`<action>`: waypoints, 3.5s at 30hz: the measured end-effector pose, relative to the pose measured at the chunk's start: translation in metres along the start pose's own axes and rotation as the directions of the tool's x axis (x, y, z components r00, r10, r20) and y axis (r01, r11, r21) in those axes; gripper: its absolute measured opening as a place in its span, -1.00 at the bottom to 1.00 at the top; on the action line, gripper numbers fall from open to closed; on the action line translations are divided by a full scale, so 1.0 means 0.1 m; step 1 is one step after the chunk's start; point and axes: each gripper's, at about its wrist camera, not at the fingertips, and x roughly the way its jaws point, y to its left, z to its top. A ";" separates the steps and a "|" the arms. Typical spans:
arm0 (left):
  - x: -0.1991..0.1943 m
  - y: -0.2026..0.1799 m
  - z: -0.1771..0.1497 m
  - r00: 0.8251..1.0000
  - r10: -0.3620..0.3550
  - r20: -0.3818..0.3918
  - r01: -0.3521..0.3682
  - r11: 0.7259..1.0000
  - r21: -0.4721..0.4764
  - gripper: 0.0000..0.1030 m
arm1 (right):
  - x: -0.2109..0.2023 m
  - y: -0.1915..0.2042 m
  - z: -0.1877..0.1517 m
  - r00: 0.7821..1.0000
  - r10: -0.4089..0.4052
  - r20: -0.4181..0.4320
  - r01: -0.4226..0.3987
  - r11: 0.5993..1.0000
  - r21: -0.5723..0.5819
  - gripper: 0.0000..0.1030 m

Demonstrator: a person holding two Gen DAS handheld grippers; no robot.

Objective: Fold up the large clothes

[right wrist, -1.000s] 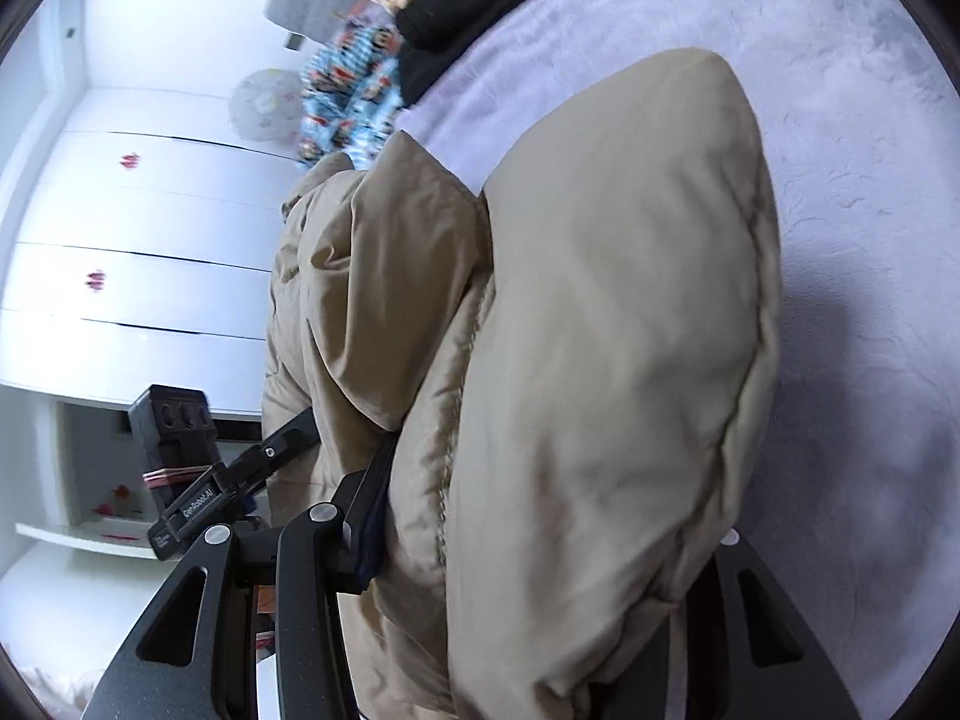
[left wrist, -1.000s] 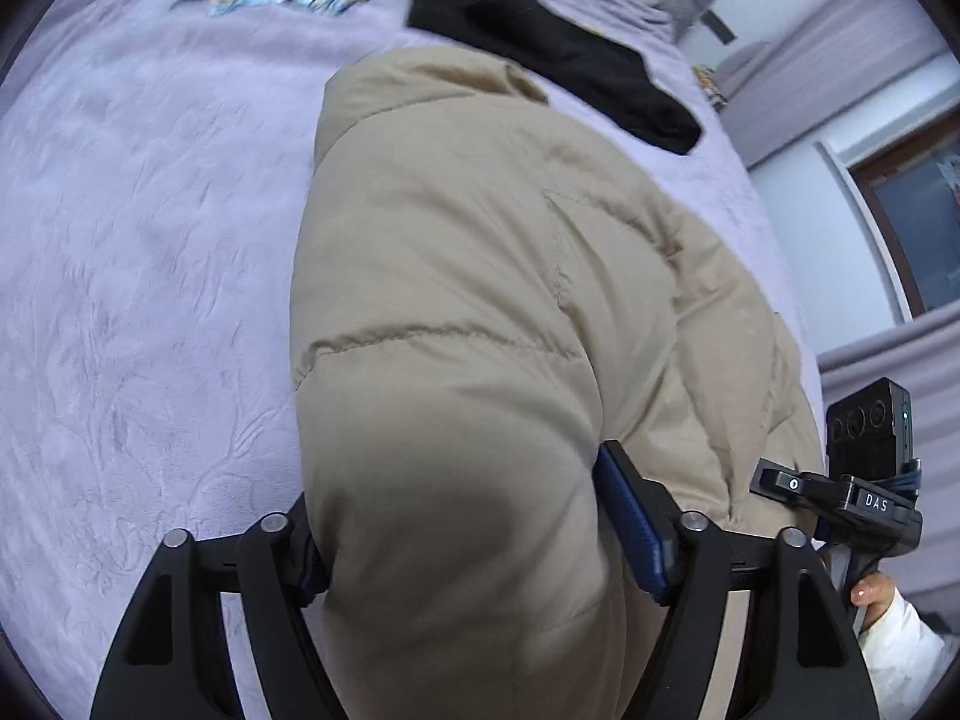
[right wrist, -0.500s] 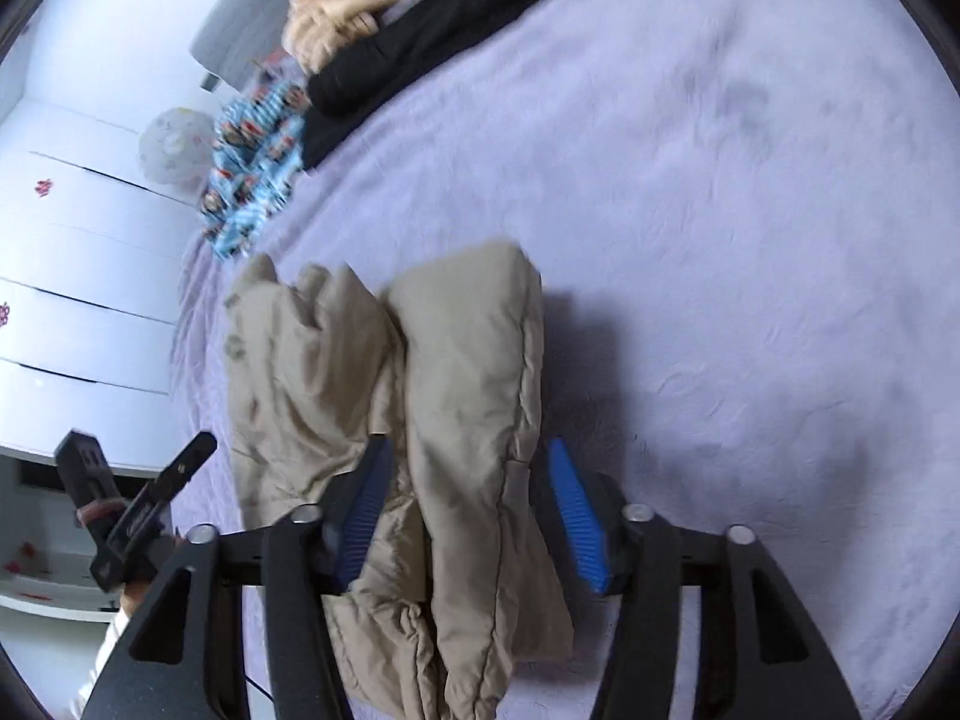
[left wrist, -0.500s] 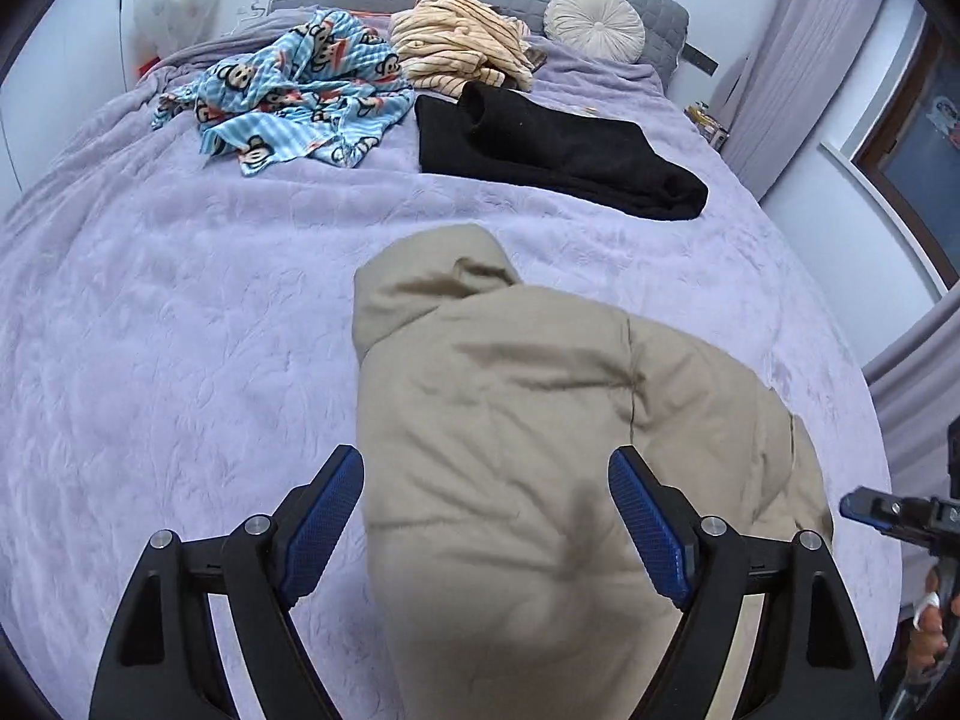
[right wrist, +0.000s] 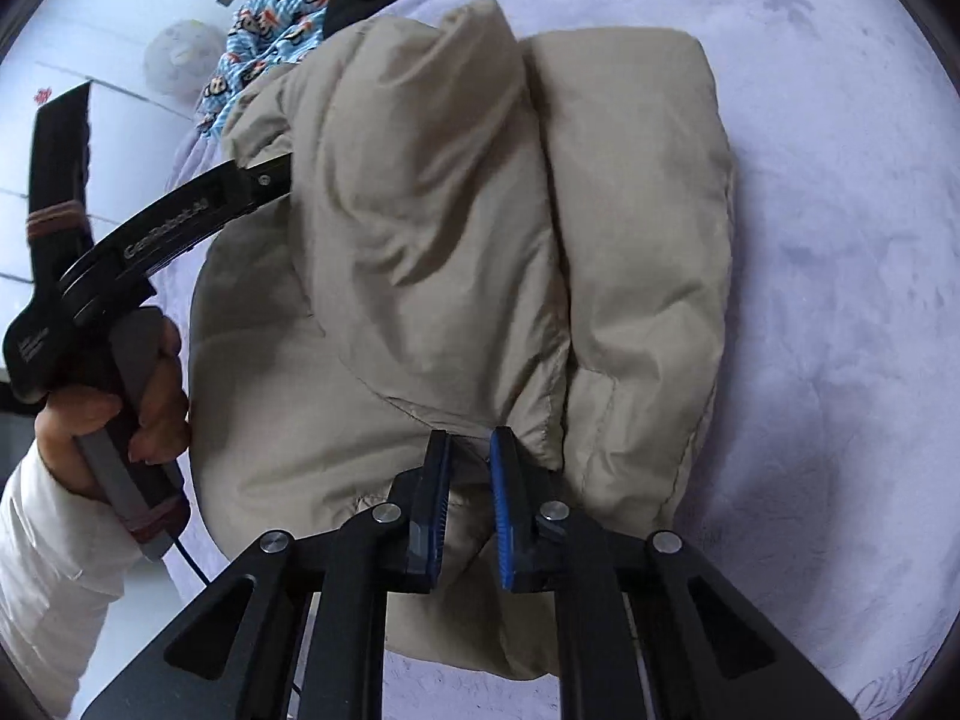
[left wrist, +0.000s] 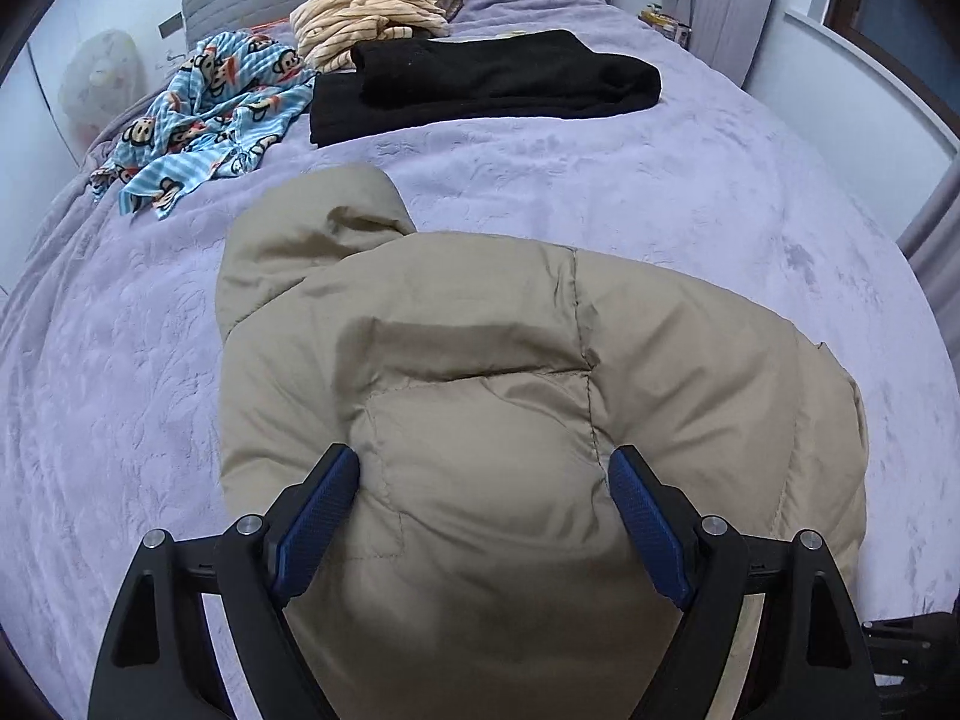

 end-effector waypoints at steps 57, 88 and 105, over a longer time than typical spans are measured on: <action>-1.95 0.40 -1.83 0.992 0.026 -0.124 -0.052 0.977 -0.208 0.87 | -1.06 0.80 -1.06 0.984 -0.166 0.061 0.165 0.986 0.021 -0.66; -2.86 0.12 -1.68 0.982 0.187 0.024 -0.173 0.945 -0.279 1.00 | -2.12 1.32 -1.15 0.879 -0.292 0.376 0.358 0.926 -0.117 0.72; -3.13 0.09 -1.57 0.976 0.197 0.091 -0.162 0.940 -0.299 1.00 | -2.28 1.51 -1.14 0.846 -0.315 0.431 0.406 0.904 -0.135 0.73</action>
